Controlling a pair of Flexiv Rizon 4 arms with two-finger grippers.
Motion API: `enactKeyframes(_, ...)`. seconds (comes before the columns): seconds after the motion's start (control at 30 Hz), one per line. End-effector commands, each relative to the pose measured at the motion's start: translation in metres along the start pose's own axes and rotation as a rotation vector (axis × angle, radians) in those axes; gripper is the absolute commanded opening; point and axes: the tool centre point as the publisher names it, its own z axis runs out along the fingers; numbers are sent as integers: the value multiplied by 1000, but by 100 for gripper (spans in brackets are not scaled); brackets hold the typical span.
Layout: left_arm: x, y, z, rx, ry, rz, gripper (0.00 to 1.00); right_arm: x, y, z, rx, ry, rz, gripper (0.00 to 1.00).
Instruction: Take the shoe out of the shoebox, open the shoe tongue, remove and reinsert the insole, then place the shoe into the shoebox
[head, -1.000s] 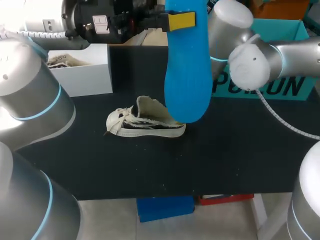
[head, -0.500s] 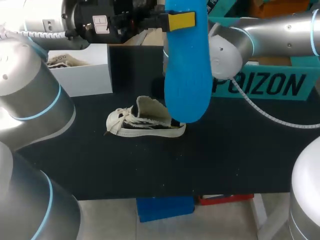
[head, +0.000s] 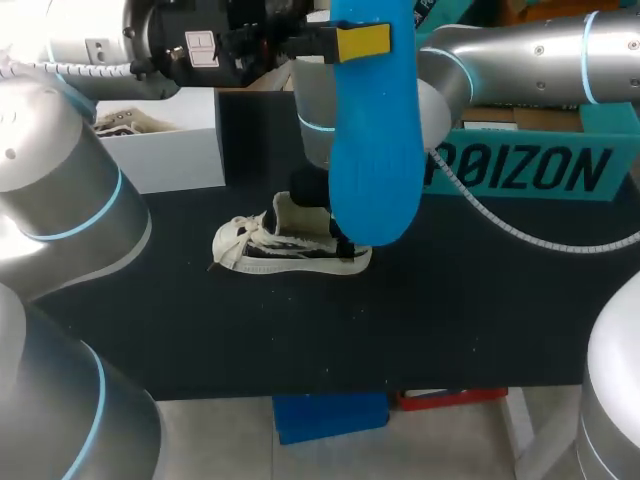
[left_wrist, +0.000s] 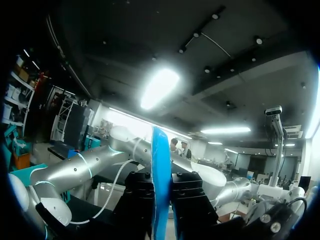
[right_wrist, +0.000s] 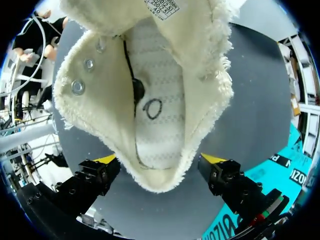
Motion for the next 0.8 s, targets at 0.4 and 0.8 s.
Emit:
enactKeyframes(0.4,0,1,1,2,-3,1,0,-1,-11,-9,-155,-40,-4,100)
enactKeyframes(0.8,0,1,1,2,-3,1,0,-5,-16,-11,-455,-54,-5,100)
